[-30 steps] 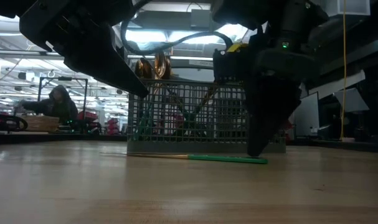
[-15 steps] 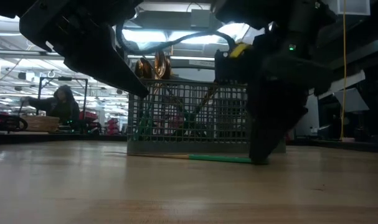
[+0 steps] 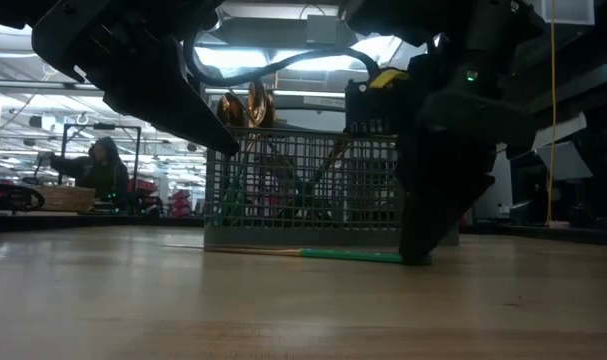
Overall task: Sort silverware
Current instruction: Put the green knife in the gray silverware basket
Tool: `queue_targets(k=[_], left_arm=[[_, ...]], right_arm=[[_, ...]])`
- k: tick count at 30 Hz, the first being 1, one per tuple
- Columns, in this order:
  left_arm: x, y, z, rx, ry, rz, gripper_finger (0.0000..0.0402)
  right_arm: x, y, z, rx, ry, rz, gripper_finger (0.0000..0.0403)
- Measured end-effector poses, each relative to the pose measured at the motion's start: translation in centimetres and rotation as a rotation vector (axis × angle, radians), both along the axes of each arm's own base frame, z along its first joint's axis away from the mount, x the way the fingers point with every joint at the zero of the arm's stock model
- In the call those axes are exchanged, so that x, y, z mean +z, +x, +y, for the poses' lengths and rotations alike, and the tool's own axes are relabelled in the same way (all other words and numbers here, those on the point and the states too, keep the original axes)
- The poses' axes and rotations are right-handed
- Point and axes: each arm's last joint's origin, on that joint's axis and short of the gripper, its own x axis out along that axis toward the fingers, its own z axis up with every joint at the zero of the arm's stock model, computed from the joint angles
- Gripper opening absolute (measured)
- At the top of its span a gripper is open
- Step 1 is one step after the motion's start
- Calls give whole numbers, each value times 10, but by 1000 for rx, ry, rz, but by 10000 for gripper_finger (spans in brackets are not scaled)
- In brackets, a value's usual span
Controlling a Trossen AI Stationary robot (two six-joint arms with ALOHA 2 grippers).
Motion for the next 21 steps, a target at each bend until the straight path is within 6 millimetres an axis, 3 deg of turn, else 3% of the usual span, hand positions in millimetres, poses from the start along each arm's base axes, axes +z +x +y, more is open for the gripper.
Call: queue_targets(k=[6,17,21], left_arm=[[0,0,0,12,-17,-3,141],[0,0,0,20,-29,-5,141],[-9,3,-2,38,-45,7,141]], right_arm=[[1,3,1,3,28,-31,75],[1,5,2,9,48,-41,57],[2,6,2,9,50,-46,57]])
